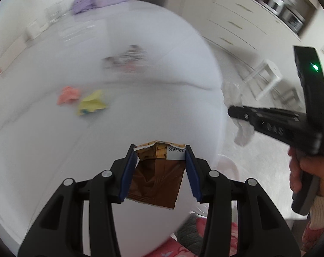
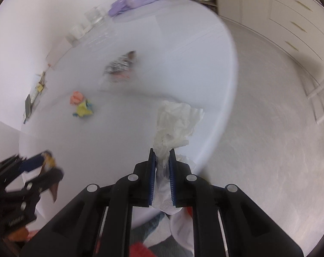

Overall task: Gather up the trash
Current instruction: 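Carry the brown packet and white tissue over the white bin and open both tools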

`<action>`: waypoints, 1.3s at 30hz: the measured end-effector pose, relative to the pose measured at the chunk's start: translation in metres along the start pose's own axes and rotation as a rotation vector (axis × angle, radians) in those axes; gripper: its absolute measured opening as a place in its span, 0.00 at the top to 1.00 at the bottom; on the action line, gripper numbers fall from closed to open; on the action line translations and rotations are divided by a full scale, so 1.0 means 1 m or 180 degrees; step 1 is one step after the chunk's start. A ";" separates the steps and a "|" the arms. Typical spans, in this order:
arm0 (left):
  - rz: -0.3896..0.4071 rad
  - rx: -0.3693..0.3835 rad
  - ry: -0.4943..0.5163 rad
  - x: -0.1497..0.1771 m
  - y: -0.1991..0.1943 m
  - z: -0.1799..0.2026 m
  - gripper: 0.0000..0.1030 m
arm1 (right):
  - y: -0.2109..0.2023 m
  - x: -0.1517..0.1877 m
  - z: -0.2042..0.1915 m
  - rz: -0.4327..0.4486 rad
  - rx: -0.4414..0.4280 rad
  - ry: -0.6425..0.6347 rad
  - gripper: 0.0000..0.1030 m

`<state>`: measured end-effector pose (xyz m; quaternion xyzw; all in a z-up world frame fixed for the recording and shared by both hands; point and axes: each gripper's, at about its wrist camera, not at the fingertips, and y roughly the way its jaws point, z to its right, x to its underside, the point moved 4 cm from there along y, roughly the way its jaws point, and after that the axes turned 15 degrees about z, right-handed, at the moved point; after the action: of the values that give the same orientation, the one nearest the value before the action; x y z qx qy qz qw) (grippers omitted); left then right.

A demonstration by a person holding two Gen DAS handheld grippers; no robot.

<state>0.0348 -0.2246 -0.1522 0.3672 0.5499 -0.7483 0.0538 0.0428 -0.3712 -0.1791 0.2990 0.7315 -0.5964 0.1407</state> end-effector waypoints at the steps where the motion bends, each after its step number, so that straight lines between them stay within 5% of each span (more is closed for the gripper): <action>1: -0.0018 0.0080 0.0066 0.002 0.001 0.015 0.58 | -0.012 0.010 0.010 -0.0006 0.0046 0.0050 0.88; 8: -0.0218 0.0499 0.0507 0.027 0.012 0.110 0.58 | -0.080 0.080 0.087 -0.0085 0.0341 0.0448 0.88; 15: -0.0510 0.0645 0.0587 0.051 0.030 0.167 0.58 | -0.100 0.108 0.126 -0.0142 0.0392 0.0579 0.88; 17: -0.0570 0.0630 0.0591 0.056 0.034 0.175 0.54 | -0.104 0.113 0.132 -0.0138 0.0373 0.0581 0.88; 19: -0.0599 0.0561 0.0612 0.061 0.036 0.179 0.27 | -0.106 0.116 0.138 -0.0149 0.0351 0.0573 0.88; 25: -0.0506 0.0453 0.0627 0.062 0.029 0.186 0.09 | -0.111 0.123 0.148 -0.0158 0.0255 0.0550 0.86; 36: -0.0328 0.0214 0.0411 0.052 0.011 0.163 0.08 | -0.097 0.131 0.133 -0.0274 0.0032 0.0395 0.85; 39: -0.0295 0.0135 0.0295 0.051 0.007 0.153 0.08 | -0.085 0.137 0.120 -0.0439 -0.0052 0.0291 0.55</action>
<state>-0.0735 -0.3424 -0.1690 0.3767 0.5522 -0.7436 -0.0142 -0.1343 -0.4587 -0.2192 0.2737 0.7608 -0.5845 0.0682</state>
